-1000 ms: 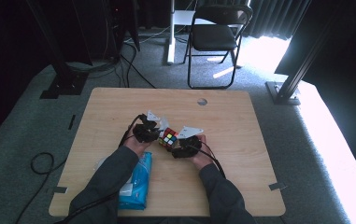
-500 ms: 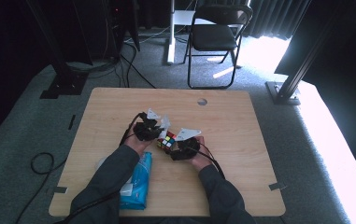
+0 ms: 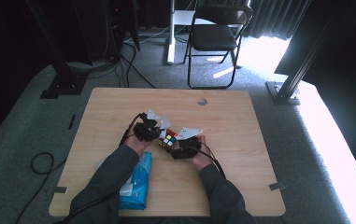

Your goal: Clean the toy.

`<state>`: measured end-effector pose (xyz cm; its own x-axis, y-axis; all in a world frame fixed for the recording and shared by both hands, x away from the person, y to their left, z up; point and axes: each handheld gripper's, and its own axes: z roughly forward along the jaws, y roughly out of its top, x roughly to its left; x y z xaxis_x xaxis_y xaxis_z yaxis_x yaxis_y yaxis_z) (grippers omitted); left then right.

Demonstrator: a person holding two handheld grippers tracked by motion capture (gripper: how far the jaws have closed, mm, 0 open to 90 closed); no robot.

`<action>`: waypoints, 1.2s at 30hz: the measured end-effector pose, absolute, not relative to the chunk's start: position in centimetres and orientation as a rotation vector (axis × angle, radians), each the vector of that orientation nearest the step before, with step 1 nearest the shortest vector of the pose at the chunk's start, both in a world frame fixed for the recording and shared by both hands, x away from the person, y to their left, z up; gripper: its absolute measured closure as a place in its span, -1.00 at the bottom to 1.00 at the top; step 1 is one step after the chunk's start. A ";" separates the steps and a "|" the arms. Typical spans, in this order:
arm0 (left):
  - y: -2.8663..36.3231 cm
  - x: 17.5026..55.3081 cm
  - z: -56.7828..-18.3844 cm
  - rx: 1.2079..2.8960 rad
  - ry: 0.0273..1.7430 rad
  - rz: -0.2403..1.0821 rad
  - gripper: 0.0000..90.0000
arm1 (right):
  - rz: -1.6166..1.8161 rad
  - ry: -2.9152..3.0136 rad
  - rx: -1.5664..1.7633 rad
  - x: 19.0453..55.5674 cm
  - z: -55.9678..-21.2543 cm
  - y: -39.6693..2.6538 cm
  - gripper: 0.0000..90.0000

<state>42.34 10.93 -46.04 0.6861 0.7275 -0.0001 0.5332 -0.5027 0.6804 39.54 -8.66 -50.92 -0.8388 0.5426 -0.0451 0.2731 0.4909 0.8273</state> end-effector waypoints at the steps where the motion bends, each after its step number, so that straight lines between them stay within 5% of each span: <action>1: 10.9 42.3 -46.1 2.233 0.964 0.377 0.83 | 1.272 2.438 0.697 39.6 -50.9 -8.8 -0.24; 36: 10.6 42.4 -47.0 2.271 0.952 0.337 0.83 | 1.315 2.405 0.705 39.7 -49.9 -9.8 -0.24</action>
<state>42.39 10.64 -47.01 0.7040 0.7101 -0.0118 0.5448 -0.5293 0.6504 39.74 -9.80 -49.90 -0.8306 0.5559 -0.0346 0.2708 0.4574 0.8470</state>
